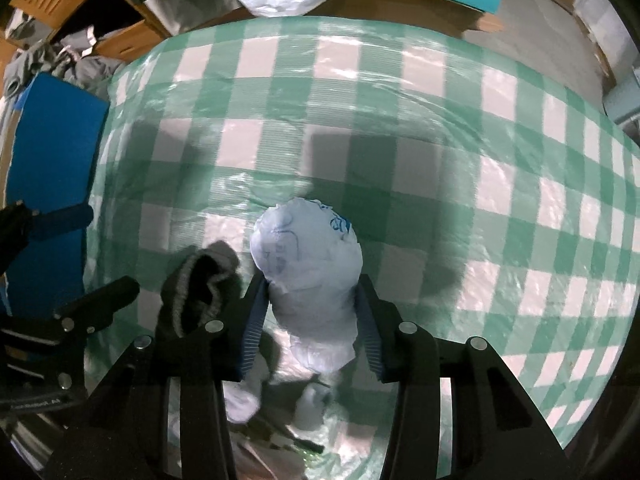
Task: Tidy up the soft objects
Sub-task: 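Grasp the black sock with the left gripper while the right gripper holds the white bag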
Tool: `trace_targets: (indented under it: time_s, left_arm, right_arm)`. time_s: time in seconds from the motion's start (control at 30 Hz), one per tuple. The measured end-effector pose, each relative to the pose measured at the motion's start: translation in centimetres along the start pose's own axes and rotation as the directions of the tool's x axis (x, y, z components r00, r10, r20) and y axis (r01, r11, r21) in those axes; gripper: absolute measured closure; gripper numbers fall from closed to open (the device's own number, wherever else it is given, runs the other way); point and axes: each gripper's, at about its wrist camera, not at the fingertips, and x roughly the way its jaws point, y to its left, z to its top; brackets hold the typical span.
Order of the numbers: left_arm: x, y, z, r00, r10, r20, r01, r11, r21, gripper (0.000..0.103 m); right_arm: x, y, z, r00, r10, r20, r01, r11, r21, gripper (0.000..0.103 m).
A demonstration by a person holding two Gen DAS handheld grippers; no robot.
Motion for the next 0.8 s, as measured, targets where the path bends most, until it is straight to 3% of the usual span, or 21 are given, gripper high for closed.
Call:
trace_targets:
  time_s: [0.53,0.8]
  left_arm:
    - [2.4,-3.7,0.7,0.998,-0.040,-0.041,0.041,0.999,0.016,0.027]
    - [5.0,-4.0,0.2,0.997,0.004,-0.081,-0.002,1.000,0.027,0.027]
  right_arm:
    - [-2.2,-3.7,-2.5,0.999,-0.008,0.039,0.004,0.997,0.083,0.059]
    - [-2.5,-3.6,-2.3,0.999,0.001,0.046,-0.005,0.996,0.089,0.059]
